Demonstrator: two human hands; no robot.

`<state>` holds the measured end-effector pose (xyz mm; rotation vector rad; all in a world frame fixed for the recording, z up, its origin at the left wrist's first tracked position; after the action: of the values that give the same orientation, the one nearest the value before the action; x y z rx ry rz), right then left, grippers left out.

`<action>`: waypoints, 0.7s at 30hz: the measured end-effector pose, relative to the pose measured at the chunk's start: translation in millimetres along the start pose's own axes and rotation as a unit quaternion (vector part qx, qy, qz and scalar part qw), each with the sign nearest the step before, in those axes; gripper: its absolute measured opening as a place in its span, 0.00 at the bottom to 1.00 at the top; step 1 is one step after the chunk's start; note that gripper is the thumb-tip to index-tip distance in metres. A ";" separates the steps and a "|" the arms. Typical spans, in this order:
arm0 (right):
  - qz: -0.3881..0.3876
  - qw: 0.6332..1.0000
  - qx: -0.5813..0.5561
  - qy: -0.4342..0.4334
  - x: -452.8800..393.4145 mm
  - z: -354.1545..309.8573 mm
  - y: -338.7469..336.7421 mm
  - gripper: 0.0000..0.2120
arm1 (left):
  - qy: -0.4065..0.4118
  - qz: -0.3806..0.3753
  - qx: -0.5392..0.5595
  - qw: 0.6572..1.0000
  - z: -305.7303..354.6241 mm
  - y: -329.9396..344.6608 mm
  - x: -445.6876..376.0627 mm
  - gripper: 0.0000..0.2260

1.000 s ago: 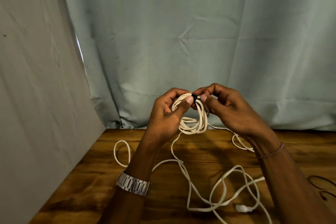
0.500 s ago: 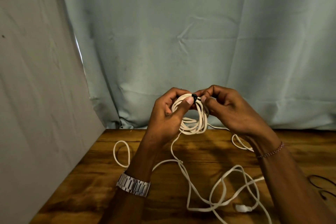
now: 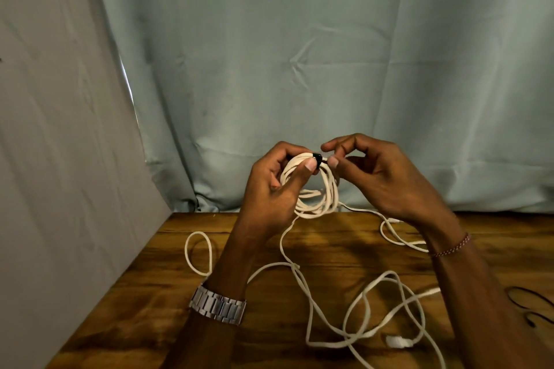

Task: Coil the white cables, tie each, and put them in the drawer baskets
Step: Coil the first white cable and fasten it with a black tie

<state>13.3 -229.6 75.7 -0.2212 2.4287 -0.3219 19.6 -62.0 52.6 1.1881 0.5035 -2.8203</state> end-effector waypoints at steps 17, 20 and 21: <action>-0.009 1.000 -0.011 0.009 1.2 -2.0 -1.4 0.07 | 0.054 -0.003 -0.032 0.998 7.9 0.2 1.6 0.05; -0.019 1.000 -0.006 0.005 1.4 -2.5 -0.3 0.08 | 0.057 -0.001 -0.037 0.998 6.5 -1.4 0.9 0.05; -0.020 1.000 -0.006 0.001 1.6 -2.5 -0.1 0.08 | 0.056 0.000 -0.038 0.998 6.4 -1.5 1.1 0.05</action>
<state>10.5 -229.6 76.7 -0.2750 2.4316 -0.3251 14.2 -62.5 56.4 1.3376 0.6119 -2.7173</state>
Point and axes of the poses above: each hand's wrist, its own x-axis away from the middle knuckle, its own y-axis out of the palm, z = x × y, the point moved 5 cm from there along -x, towards the middle knuckle, and after that the axes turned 15 degrees about -x, right-handed, at the moved point
